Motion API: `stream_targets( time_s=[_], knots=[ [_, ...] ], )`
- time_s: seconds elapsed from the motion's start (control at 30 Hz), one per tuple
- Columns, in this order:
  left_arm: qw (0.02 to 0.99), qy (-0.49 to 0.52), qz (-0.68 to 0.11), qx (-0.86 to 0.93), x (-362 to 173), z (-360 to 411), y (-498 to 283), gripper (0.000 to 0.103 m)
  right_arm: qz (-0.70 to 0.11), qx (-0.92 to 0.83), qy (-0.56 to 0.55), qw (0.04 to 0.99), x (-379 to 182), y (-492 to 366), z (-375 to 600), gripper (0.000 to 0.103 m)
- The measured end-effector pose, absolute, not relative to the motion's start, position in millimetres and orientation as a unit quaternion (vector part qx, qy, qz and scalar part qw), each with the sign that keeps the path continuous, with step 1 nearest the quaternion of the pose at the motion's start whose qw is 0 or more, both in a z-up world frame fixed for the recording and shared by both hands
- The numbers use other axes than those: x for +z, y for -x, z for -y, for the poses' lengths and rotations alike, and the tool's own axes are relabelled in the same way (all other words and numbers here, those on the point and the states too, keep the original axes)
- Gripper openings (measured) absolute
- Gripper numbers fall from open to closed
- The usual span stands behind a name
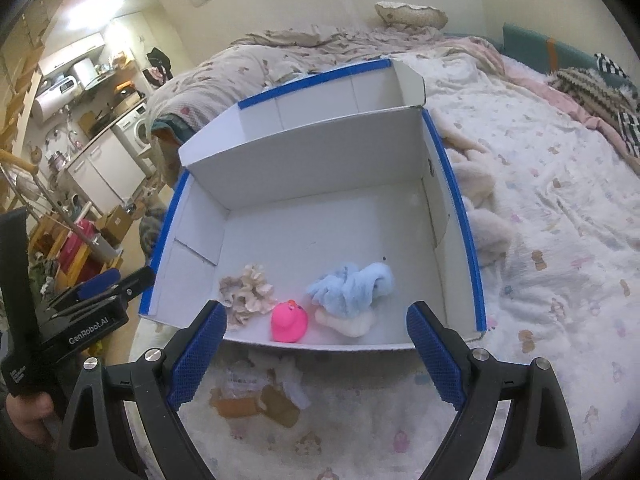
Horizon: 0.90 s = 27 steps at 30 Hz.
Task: Organize soft objects
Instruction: 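Withdraw both tools up from the box, then lower both tools toward the clear packets on the bedspread beside the box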
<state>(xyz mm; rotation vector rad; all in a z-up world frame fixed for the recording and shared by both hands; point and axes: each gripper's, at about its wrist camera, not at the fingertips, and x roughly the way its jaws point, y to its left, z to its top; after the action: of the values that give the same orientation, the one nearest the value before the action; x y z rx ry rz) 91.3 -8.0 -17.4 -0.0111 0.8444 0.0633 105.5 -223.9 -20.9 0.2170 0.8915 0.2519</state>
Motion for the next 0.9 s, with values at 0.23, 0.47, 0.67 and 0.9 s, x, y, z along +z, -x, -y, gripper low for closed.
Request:
stream_targets(
  time_s=[0.23, 0.47, 0.67, 0.9],
  knots=[
    [0.908, 0.026, -0.416, 0.041, -16.5, -4.9, -74.6, 0.067, -0.427, 0.119, -0.110, 0.889, -20.7, -88.3, 226.5, 0.097],
    [0.906, 0.034, -0.420, 0.048, -19.3, -21.0, -55.3, 0.068, -0.432, 0.118, -0.104, 0.888, -27.3, -77.7, 232.0, 0.097],
    [0.896, 0.029, -0.439, 0.051, -32.5, -26.0, -46.6, 0.068, -0.438, 0.111, -0.106, 0.886, -31.4, -70.1, 238.0, 0.097],
    [0.859, 0.025, -0.509, 0.053, -64.7, -18.3, -56.8, 0.068, -0.491, 0.105, -0.122, 0.856, -57.3, -75.4, 234.6, 0.097]
  ],
)
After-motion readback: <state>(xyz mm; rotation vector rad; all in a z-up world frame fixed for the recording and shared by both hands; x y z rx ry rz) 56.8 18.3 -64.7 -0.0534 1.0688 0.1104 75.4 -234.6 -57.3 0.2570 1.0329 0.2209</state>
